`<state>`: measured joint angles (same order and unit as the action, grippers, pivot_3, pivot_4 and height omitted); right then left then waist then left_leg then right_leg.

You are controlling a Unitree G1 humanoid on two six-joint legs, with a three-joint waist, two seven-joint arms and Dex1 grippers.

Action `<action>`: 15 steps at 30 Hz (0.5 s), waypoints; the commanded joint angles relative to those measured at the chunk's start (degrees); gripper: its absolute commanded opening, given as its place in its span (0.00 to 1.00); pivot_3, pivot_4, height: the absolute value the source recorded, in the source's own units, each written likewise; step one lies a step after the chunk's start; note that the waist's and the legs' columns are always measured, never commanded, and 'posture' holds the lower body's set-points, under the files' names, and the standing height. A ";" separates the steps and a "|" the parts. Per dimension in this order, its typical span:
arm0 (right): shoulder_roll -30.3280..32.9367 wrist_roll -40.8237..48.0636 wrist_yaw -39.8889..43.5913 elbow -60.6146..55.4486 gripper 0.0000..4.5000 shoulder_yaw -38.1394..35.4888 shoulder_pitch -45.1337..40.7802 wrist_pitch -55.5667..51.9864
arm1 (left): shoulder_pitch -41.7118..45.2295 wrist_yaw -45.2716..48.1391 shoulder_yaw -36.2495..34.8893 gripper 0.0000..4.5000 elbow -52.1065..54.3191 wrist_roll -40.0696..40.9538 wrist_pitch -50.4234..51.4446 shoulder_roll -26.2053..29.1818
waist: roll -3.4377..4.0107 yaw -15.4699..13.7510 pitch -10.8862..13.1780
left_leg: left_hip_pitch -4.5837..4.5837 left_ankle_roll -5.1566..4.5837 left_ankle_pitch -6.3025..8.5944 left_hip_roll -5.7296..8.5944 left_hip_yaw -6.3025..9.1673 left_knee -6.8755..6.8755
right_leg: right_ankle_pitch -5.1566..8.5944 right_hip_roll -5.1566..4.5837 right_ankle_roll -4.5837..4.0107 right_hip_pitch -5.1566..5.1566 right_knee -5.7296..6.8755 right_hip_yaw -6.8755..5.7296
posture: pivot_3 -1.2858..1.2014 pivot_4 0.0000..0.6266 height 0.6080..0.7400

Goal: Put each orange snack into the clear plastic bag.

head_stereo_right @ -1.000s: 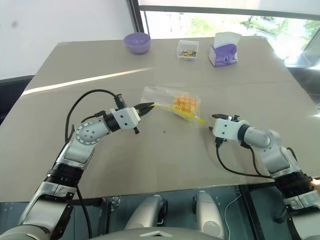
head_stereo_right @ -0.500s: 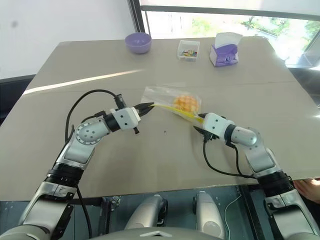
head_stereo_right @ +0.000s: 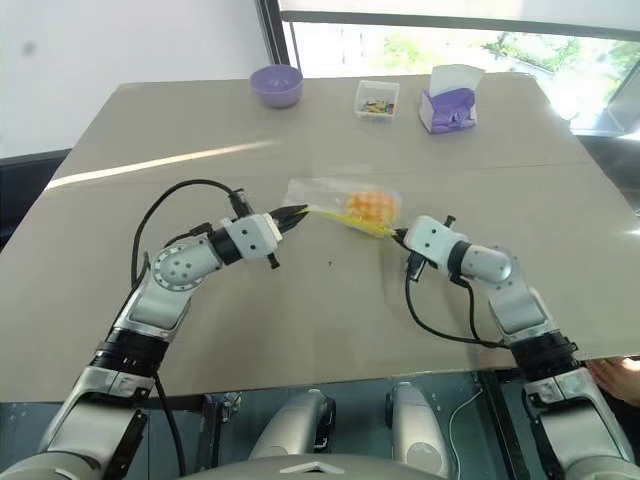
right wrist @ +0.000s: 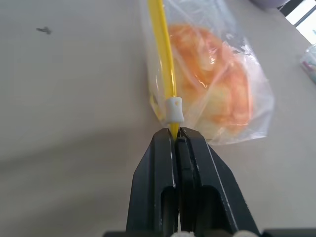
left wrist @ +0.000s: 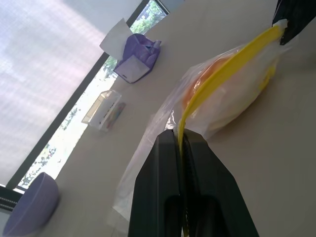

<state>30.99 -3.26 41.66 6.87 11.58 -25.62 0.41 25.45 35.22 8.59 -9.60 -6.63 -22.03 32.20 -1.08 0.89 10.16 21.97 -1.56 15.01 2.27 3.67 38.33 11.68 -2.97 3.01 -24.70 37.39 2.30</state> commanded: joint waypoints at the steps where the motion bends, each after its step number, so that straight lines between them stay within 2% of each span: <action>1: 2.43 -2.20 -4.87 4.47 0.02 -5.03 -8.51 2.94 | 8.24 -3.04 -3.75 0.00 -3.61 1.42 3.37 -1.13 | -0.01 -0.06 0.02 | 0.01 0.00 0.00 0.01 0.01 0.02 | 0.00 0.00 0.00 0.00 0.00 -0.02 | 0.52 0.24 1.00; 4: 4.07 -5.51 -9.13 11.98 0.02 -5.59 -18.99 7.25 | 22.09 -6.68 -4.04 0.00 -16.69 -0.58 3.28 -2.62 | -0.03 -0.08 0.00 | 0.02 0.01 -0.01 0.03 0.03 0.05 | 0.00 0.02 0.00 0.00 0.03 -0.05 | 0.52 0.24 1.00; 8: 4.68 -7.27 -11.35 15.78 0.02 -5.40 -23.63 10.93 | 29.77 -8.67 -3.65 0.00 -25.17 -1.79 0.51 -3.02 | -0.05 0.04 0.04 | 0.21 0.02 -0.01 0.07 0.02 0.06 | -0.01 -0.01 0.01 -0.18 0.01 -0.05 | 0.52 0.24 1.00; 12: 5.39 -5.50 -9.61 9.80 0.02 -5.78 -18.28 10.39 | 27.99 -7.52 -3.80 0.00 -24.96 -0.63 -3.93 -1.84 | -0.03 0.27 -0.01 | 0.26 0.17 -0.08 0.03 -0.05 -0.30 | 0.00 -0.01 0.01 -0.20 -0.47 0.00 | 0.52 0.24 1.00; 15: 5.67 -2.98 -7.36 0.93 0.02 -6.46 -10.28 6.76 | 21.31 -4.73 -3.81 0.00 -18.69 0.82 -5.43 -0.83 | -0.01 0.35 -0.04 | 1.12 0.12 -0.05 0.02 -0.11 -0.23 | 0.00 -0.08 0.02 -0.97 -0.34 0.07 | 0.52 0.24 1.00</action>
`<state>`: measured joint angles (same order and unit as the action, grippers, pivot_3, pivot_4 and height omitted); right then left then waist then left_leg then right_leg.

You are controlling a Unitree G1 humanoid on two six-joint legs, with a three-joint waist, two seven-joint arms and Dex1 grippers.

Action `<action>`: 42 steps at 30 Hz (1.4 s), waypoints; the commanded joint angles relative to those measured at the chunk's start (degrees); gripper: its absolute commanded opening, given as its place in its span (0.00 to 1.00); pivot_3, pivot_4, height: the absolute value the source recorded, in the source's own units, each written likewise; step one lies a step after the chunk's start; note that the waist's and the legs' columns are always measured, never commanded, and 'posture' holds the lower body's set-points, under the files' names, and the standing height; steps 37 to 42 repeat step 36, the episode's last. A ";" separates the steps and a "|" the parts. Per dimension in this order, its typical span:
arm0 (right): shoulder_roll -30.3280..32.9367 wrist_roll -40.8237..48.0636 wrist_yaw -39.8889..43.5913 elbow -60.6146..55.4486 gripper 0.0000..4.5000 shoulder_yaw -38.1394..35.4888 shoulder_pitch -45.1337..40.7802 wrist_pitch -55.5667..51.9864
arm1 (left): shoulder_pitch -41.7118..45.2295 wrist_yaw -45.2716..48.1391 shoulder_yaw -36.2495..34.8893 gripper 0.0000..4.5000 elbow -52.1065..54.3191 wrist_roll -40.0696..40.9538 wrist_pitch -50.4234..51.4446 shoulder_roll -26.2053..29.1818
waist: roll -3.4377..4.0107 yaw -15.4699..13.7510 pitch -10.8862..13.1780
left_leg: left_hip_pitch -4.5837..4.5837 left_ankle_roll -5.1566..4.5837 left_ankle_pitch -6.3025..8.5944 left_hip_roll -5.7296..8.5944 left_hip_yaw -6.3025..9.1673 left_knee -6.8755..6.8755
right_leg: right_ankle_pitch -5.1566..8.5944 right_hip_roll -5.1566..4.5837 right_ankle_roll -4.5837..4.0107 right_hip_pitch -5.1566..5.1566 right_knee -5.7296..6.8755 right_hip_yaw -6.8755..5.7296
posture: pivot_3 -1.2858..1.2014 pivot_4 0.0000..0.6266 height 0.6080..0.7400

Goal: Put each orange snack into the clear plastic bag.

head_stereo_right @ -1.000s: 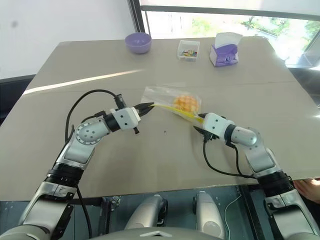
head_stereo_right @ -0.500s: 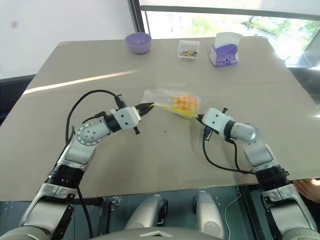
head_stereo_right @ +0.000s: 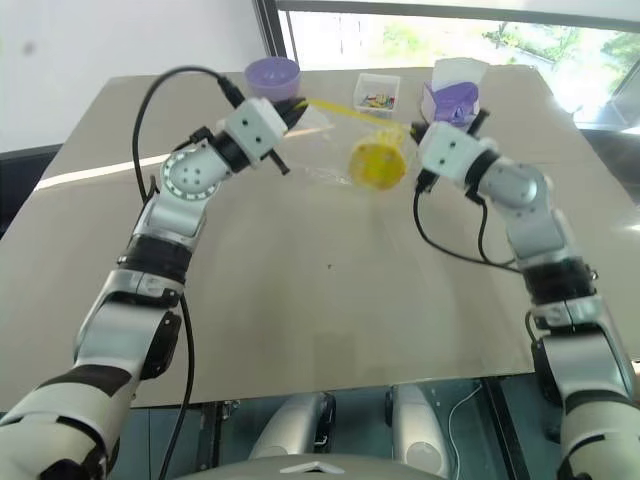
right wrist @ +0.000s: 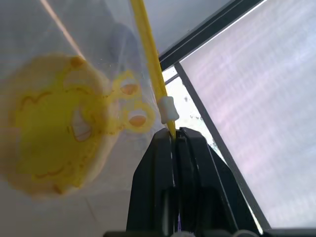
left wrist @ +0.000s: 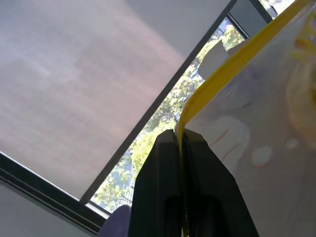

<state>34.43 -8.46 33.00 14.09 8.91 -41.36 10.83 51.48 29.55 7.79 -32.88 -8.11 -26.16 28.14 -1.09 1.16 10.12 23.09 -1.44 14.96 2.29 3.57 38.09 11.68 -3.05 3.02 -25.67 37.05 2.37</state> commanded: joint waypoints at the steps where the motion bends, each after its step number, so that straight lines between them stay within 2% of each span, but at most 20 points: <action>1: 2.25 2.80 1.68 -9.10 0.02 -3.93 8.14 -4.90 | -7.54 1.69 -3.05 0.00 7.44 2.75 -0.97 3.46 | 0.01 0.14 0.01 | 0.22 0.00 0.00 0.00 0.01 0.06 | 0.00 -0.02 0.00 -0.17 0.01 0.00 | 0.52 0.24 1.00; 4: 3.19 4.29 4.36 -19.14 0.02 -2.99 19.99 -8.54 | -22.67 4.02 -1.85 0.00 20.10 2.87 0.15 4.59 | 0.05 0.24 -0.07 | 0.88 -0.01 0.00 0.07 0.03 0.24 | -0.04 -0.09 0.07 -0.84 0.11 0.02 | 0.52 0.24 1.00; 5: 3.65 4.89 5.43 -21.68 0.02 -2.64 22.57 -10.01 | -26.08 4.47 -1.66 0.00 23.13 2.82 0.95 5.00 | 0.06 0.21 -0.07 | 0.83 -0.01 0.01 0.06 0.01 0.21 | -0.04 -0.12 0.07 -0.82 0.10 0.02 | 0.52 0.24 1.00; 9: 3.26 7.39 7.28 -27.80 0.02 -2.60 27.55 -15.11 | -33.95 5.60 -1.79 0.00 29.72 3.30 4.38 5.92 | 0.07 -0.28 0.00 | 0.72 -0.07 0.03 0.07 -0.03 0.35 | -0.22 -0.10 0.14 -0.75 0.06 0.04 | 0.52 0.24 1.00; 11: 3.03 7.70 7.65 -28.27 0.02 -2.16 28.44 -16.45 | -35.23 6.40 -1.52 0.00 30.70 3.77 5.78 6.27 | 0.11 -0.39 0.05 | 0.09 -0.27 0.13 -0.01 0.04 0.36 | -0.32 0.01 0.09 0.00 -0.06 -0.04 | 0.52 0.24 1.00; 13: 3.10 8.51 8.59 -28.15 0.02 -1.93 28.79 -17.44 | -35.57 8.27 -1.41 0.00 31.81 6.10 8.44 6.50 | 0.13 -0.41 0.10 | -1.16 -0.29 0.15 -0.22 0.04 0.32 | -0.10 0.16 0.01 1.33 -0.32 -0.17 | 0.52 0.24 1.00; 16: 2.76 9.83 8.48 -27.88 0.22 -3.09 29.40 -18.39 | -36.65 11.32 -2.33 0.23 34.69 10.56 12.28 7.44 | 0.12 -0.35 0.10 | -1.93 -0.29 0.16 -0.43 -0.09 0.34 | 0.00 0.18 0.11 2.17 -0.38 -0.28 | 0.52 0.24 1.00; 20: 4.10 12.25 10.05 -28.59 0.63 -5.69 31.87 -19.89 | -40.78 14.49 -5.69 0.63 39.05 16.46 18.22 9.83 | 0.13 -0.23 0.09 | -1.97 -0.29 0.15 -0.57 -0.15 0.28 | -0.08 0.33 0.17 2.08 -0.29 -0.26 | 0.52 0.24 1.00; 21: 4.67 13.52 10.69 -29.03 0.70 -7.06 33.00 -20.58 | -42.52 15.15 -7.28 0.70 41.01 19.23 21.34 10.48 | 0.13 -0.17 0.09 | -1.96 -0.28 0.16 -0.57 -0.16 0.24 | -0.25 0.32 0.04 2.05 -0.29 -0.25 | 0.52 0.24 1.00; 22: 5.34 15.51 11.56 -29.71 0.84 -8.97 34.51 -21.75 | -44.68 15.74 -9.59 0.82 43.50 22.63 25.07 11.33 | 0.14 -0.19 0.09 | -1.89 -0.27 0.16 -0.57 -0.18 0.21 | -0.26 0.32 0.02 1.95 -0.30 -0.23 | 0.52 0.24 1.00; 24: 6.98 18.82 13.12 -31.01 1.00 -12.94 37.47 -23.80 | -48.30 15.97 -14.99 1.00 47.78 30.16 33.18 12.71 | 0.14 -0.31 0.09 | -1.79 -0.27 0.18 -0.58 -0.16 0.20 | -0.26 0.27 0.02 1.90 -0.32 -0.23 | 0.52 0.24 1.00; 28: 9.92 25.54 15.74 -34.44 1.00 -20.71 42.25 -27.88 | -54.91 17.61 -24.40 1.00 53.62 40.32 44.54 16.72 | 0.15 -0.39 0.09 | -1.31 -0.42 0.28 -0.55 -0.09 0.24 | -0.26 0.13 0.04 1.56 -0.48 -0.38 | 0.52 0.24 1.00; 32: 12.11 31.76 18.28 -37.95 1.00 -27.84 46.25 -31.51 | -59.27 19.49 -31.86 1.00 56.41 44.68 49.83 20.19 | 0.15 -0.50 0.09 | -1.32 -0.42 0.28 -0.54 -0.05 0.24 | -0.24 0.11 0.04 1.63 -0.57 -0.45 | 0.52 0.24 1.00; 42: 13.34 34.39 19.65 -39.57 1.00 -30.15 48.22 -33.24 | -60.17 20.28 -33.44 1.00 57.26 45.19 51.52 21.32 | 0.15 -0.57 0.09 | -1.42 -0.42 0.28 -0.55 -0.03 0.26 | -0.01 0.16 0.01 1.76 -0.57 -0.51 | 0.52 0.24 1.00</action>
